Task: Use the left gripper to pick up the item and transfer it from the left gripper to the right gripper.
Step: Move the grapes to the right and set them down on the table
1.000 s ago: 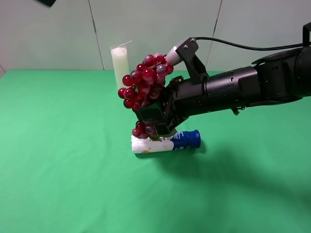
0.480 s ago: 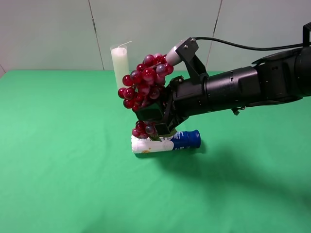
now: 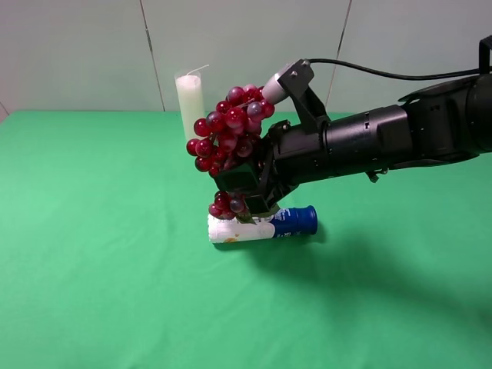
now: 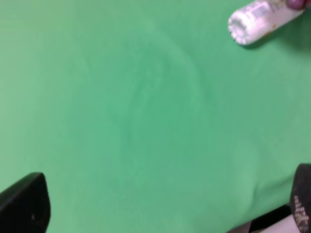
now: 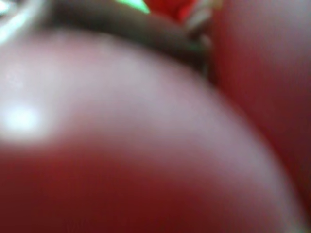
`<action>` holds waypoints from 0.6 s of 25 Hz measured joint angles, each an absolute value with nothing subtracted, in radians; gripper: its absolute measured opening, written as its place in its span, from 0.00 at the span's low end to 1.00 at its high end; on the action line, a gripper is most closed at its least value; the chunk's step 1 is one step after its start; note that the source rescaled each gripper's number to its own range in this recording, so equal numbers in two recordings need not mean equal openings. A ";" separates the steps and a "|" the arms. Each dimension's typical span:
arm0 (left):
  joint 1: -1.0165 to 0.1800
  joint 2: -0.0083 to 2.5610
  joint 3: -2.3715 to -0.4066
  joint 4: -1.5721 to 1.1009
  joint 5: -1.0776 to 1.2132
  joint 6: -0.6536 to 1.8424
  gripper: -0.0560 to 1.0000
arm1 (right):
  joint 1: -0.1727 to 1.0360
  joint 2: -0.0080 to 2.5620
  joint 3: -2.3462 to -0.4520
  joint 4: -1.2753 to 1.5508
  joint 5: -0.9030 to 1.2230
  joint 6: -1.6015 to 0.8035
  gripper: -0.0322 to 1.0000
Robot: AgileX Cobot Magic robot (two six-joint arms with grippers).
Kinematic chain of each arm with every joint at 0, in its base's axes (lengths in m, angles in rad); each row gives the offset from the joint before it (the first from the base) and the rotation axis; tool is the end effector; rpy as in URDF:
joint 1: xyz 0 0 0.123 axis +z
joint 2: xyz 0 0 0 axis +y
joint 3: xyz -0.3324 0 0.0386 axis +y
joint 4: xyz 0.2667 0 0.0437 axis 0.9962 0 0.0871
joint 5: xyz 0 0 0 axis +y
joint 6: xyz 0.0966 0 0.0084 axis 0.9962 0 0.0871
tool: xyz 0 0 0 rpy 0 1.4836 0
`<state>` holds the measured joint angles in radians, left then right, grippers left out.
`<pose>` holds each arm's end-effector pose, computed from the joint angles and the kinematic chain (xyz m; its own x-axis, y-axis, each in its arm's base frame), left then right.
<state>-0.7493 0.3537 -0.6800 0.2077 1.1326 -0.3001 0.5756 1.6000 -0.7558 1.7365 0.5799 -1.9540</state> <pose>0.0214 0.0049 0.3391 -0.5855 0.2637 -0.7666 0.4530 0.8906 -0.0396 0.2425 0.2199 0.2345 -0.3471 -0.4106 -0.8431 -0.8987 0.4026 0.1740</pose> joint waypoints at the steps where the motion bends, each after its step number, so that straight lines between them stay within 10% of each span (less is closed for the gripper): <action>1: -0.749 0.316 -0.645 0.207 1.119 -0.301 1.00 | 0.576 1.600 -0.756 1.737 0.580 -1.948 0.05; 15: -0.749 0.032 -0.484 0.135 1.073 -0.222 1.00 | 0.576 1.600 -0.756 1.737 0.574 -1.921 0.05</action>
<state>-0.7493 0.0322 -0.4842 0.1345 1.0727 -0.2224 0.5756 1.6000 -0.7558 1.7365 0.5740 -1.9214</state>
